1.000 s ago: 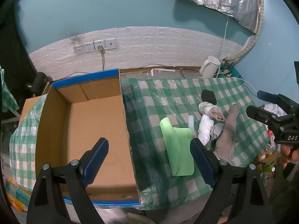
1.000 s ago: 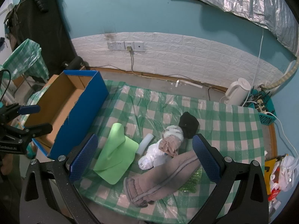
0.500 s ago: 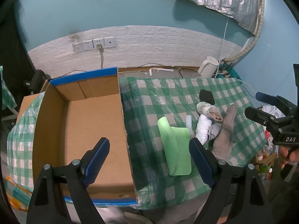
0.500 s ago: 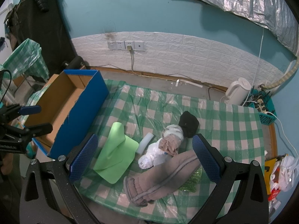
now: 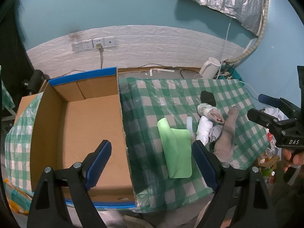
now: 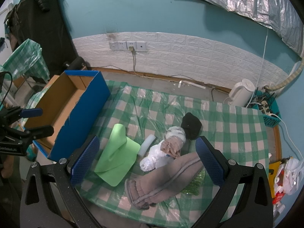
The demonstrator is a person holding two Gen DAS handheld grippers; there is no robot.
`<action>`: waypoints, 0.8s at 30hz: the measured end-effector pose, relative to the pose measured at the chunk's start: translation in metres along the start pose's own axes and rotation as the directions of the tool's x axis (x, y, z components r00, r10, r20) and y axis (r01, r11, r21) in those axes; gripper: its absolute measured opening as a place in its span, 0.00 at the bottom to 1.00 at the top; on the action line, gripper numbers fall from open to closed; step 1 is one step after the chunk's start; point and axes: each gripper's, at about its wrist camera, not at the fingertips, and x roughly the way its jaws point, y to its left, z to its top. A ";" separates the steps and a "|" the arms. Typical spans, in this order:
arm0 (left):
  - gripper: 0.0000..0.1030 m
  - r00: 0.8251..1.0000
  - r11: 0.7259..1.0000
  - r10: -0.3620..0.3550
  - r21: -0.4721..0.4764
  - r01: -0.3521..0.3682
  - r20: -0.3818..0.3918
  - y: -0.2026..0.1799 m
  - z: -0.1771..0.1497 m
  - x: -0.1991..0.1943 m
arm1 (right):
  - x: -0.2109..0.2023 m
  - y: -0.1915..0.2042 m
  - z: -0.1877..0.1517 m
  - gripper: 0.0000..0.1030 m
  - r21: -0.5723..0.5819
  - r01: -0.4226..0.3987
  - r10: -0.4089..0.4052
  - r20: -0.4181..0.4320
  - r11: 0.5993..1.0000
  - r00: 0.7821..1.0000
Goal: Organize soft objects
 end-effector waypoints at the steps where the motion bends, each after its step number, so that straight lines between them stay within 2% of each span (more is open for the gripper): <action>1: 0.85 1.000 1.000 0.002 0.003 -0.002 -0.001 -0.001 0.000 0.000 | 0.000 0.000 0.000 0.98 0.000 0.001 -0.001 0.000 1.000 1.000; 12: 0.85 1.000 1.000 -0.018 0.013 0.018 -0.024 -0.005 0.004 0.006 | -0.002 -0.007 -0.010 0.98 0.009 0.019 -0.019 -0.006 1.000 1.000; 24: 0.85 0.996 0.998 -0.025 0.061 0.030 -0.082 -0.032 0.006 0.028 | 0.017 -0.045 -0.030 0.98 0.111 0.059 -0.046 -0.117 0.992 0.992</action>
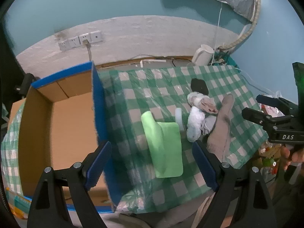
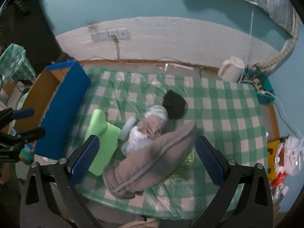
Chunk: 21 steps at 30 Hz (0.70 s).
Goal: Organize soft objects
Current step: 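Grasp the light green cloth with the left gripper while the right grasps the grey towel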
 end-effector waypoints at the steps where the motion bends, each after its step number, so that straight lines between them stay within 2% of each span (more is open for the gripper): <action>1: 0.85 1.000 1.000 -0.004 0.002 0.004 -0.009 -0.002 0.000 0.004 | 0.004 -0.002 0.000 0.98 0.009 0.000 0.000 -0.012 1.000 1.000; 10: 0.85 0.999 1.000 0.013 0.021 -0.012 -0.036 -0.014 0.000 0.025 | 0.023 -0.012 -0.010 0.98 0.090 -0.011 0.019 -0.086 0.996 0.996; 17: 0.85 0.998 1.000 0.009 0.001 -0.009 -0.061 -0.015 0.001 0.042 | 0.042 -0.005 -0.016 0.98 0.088 0.057 -0.045 -0.133 0.995 0.990; 21: 0.85 0.997 1.000 0.024 0.011 -0.023 -0.074 -0.017 0.001 0.054 | 0.056 -0.006 -0.019 0.98 0.114 0.072 -0.052 -0.167 0.991 0.985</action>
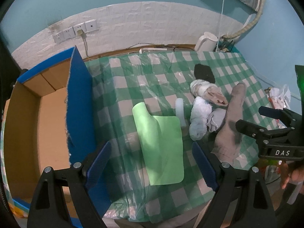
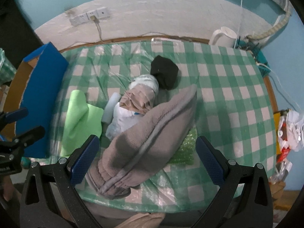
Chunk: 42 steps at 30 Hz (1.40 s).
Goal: Organize soft objects
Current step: 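Grasp the light green cloth with the left gripper while the right grasps the grey towel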
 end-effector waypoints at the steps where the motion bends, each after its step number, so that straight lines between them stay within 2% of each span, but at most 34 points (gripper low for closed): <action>1: 0.85 1.000 1.000 0.003 0.003 -0.003 -0.007 -0.001 0.000 0.003 | 0.003 0.000 0.000 0.98 0.010 0.001 -0.001 -0.010 1.000 1.000; 14: 0.85 0.997 0.999 0.009 0.039 -0.006 -0.079 -0.014 -0.007 0.036 | 0.037 -0.012 -0.008 0.98 0.095 0.002 0.009 -0.111 0.995 0.994; 16: 0.85 0.996 0.999 0.001 0.040 0.003 -0.093 -0.015 -0.007 0.040 | 0.039 -0.016 -0.010 0.95 0.107 -0.008 0.019 -0.109 0.994 0.994; 20: 0.85 0.994 0.999 0.000 0.048 0.005 -0.107 -0.017 -0.008 0.047 | 0.044 -0.023 -0.012 0.72 0.123 -0.086 0.102 -0.127 0.989 0.987; 24: 0.85 0.993 0.999 -0.007 0.043 0.013 -0.121 -0.018 -0.007 0.053 | 0.046 -0.028 -0.015 0.45 0.123 -0.133 0.148 -0.124 0.983 0.981; 27: 0.85 0.991 0.999 -0.015 0.035 0.020 -0.130 -0.018 -0.007 0.056 | 0.043 -0.030 -0.016 0.33 0.104 -0.152 0.164 -0.117 0.983 0.980; 30: 0.85 0.990 0.999 -0.025 0.027 0.029 -0.138 -0.018 -0.007 0.059 | 0.038 -0.030 -0.017 0.26 0.085 -0.165 0.174 -0.113 0.983 0.978; 35: 0.85 0.988 0.999 -0.031 0.019 0.034 -0.154 -0.019 -0.006 0.065 | 0.024 -0.033 -0.017 0.24 0.051 -0.166 0.170 -0.091 0.985 0.981; 36: 0.81 0.987 0.999 -0.031 0.018 0.034 -0.157 -0.020 -0.006 0.066 | 0.020 -0.033 -0.016 0.24 0.039 -0.163 0.166 -0.083 0.986 0.983; 39: 0.63 0.986 0.999 -0.027 0.024 0.032 -0.166 -0.021 -0.007 0.070 | 0.015 -0.029 -0.014 0.24 0.015 -0.160 0.160 -0.062 0.987 0.985; 42: 0.55 0.981 0.999 -0.026 0.030 0.032 -0.192 -0.023 -0.008 0.077 | 0.013 -0.030 -0.011 0.24 0.009 -0.166 0.167 -0.057 0.986 0.984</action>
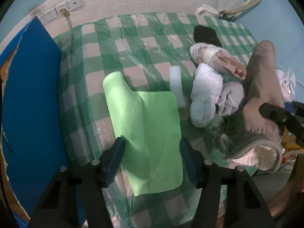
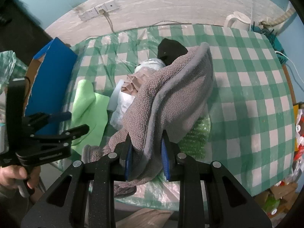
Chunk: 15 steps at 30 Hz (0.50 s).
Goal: Organize soft objects
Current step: 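Grasp the light green cloth with the left gripper while the right grasps the grey towel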
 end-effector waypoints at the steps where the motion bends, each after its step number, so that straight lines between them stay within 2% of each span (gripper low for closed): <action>1: 0.48 1.000 1.000 -0.001 -0.001 0.001 -0.006 0.000 0.000 0.002 | -0.001 0.000 0.000 0.24 0.000 -0.001 0.001 0.002 1.000 1.000; 9: 0.13 1.000 1.000 0.010 0.030 -0.009 -0.013 -0.001 -0.002 0.007 | -0.006 -0.004 0.002 0.24 0.002 -0.012 0.012 0.008 1.000 1.000; 15: 0.06 1.000 0.998 -0.001 0.058 0.001 0.008 -0.003 -0.003 0.001 | -0.016 0.001 0.003 0.24 -0.021 -0.013 0.013 0.031 1.000 0.999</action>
